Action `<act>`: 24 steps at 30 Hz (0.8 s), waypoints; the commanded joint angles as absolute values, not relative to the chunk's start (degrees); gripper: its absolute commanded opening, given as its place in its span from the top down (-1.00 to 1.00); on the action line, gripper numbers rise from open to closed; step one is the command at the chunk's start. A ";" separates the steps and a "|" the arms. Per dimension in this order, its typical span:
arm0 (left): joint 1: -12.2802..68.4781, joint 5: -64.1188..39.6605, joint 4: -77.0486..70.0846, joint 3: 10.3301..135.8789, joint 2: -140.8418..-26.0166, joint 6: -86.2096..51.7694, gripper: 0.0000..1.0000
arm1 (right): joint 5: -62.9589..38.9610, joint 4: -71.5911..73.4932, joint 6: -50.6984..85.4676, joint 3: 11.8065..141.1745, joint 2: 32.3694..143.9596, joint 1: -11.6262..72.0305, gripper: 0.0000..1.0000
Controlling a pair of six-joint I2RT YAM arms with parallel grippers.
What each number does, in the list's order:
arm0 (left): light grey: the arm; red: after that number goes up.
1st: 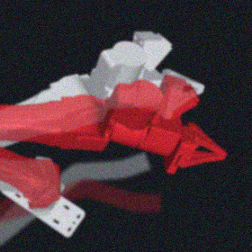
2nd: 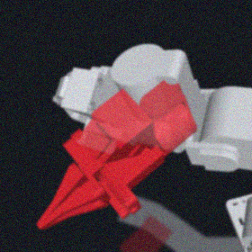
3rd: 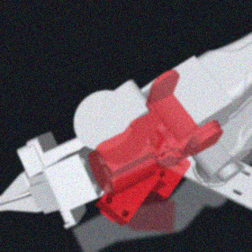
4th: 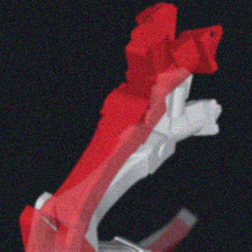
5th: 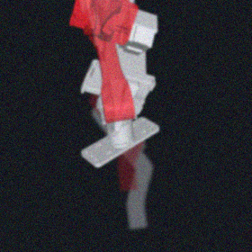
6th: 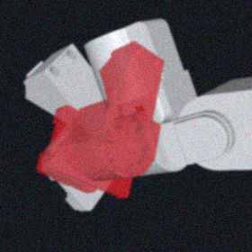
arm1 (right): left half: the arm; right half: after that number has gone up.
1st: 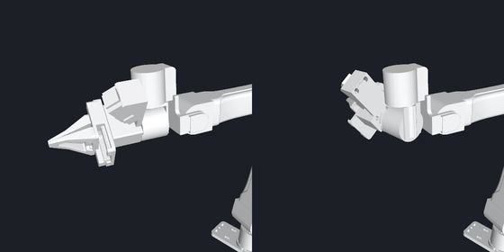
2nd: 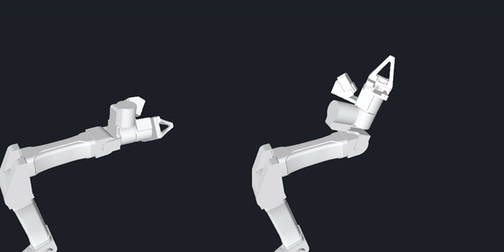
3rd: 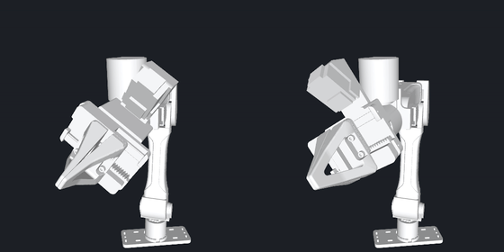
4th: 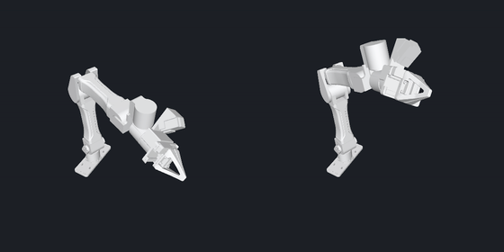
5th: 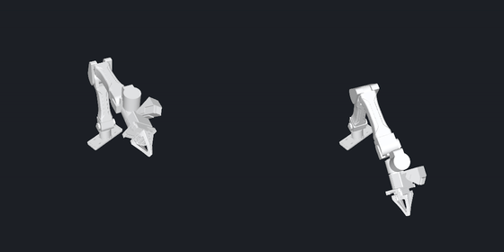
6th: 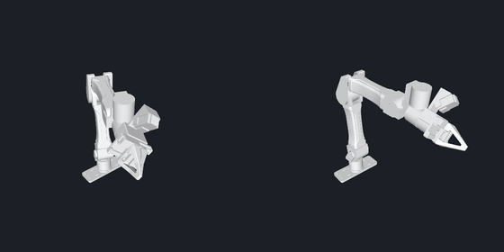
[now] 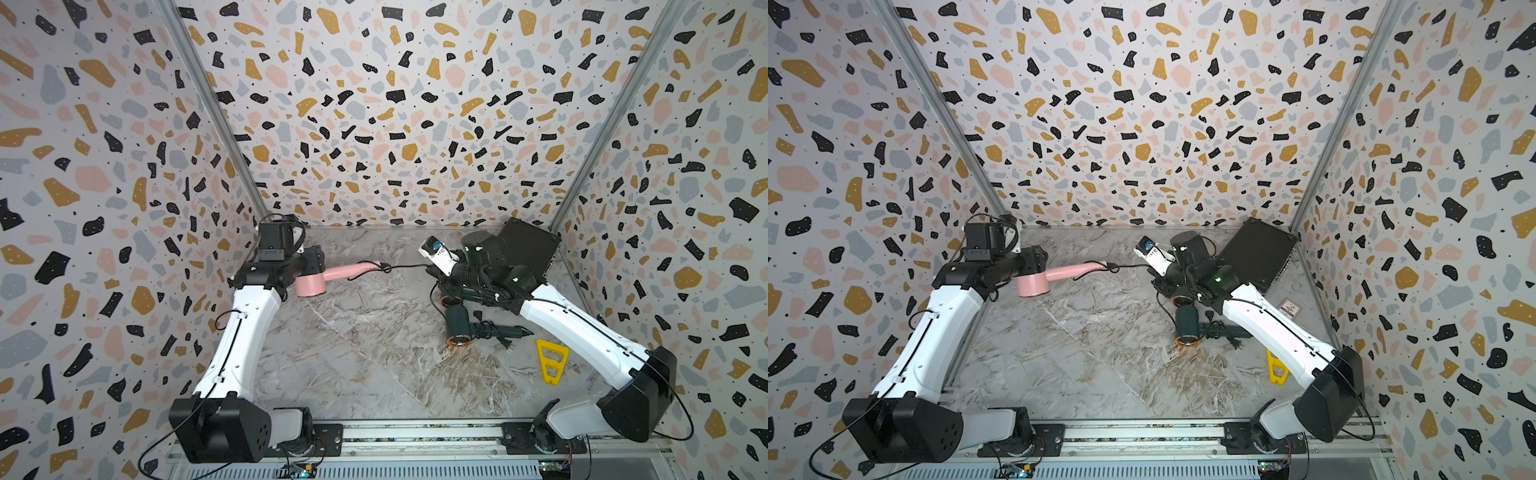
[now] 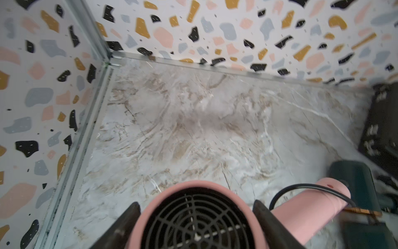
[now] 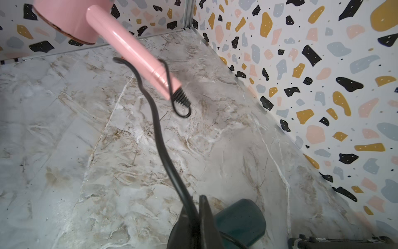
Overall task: Wrap the cord around the hair dryer
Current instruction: Wrap the power cord around the hair dryer.
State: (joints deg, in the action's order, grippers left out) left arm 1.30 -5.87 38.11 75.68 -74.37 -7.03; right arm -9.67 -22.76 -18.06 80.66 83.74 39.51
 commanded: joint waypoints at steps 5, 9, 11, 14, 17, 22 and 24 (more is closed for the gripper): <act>5.00 -35.55 44.26 77.56 -73.41 1.71 1.00 | -15.18 -27.97 -20.69 91.57 89.73 38.01 1.00; 4.94 -46.63 39.53 76.72 -71.46 -3.37 1.00 | -21.11 -27.88 -17.39 91.89 91.36 34.77 1.00; 4.79 -49.87 35.39 76.04 -70.33 -7.95 1.00 | -26.27 -24.37 -13.96 88.99 90.91 32.40 1.00; 4.32 -53.76 27.70 75.43 -69.29 -16.71 1.00 | -37.91 -13.80 -5.25 82.55 90.02 27.56 1.00; 4.04 -55.88 16.11 73.71 -68.34 -28.22 1.00 | -42.26 -6.25 -0.73 77.76 89.26 25.97 1.00; 4.04 -52.97 0.92 71.61 -68.98 -43.14 1.00 | -45.01 2.32 4.11 71.19 88.39 26.07 1.00; 4.04 -49.72 0.62 71.61 -69.33 -44.68 1.00 | -45.00 5.72 6.19 67.69 87.53 26.27 1.00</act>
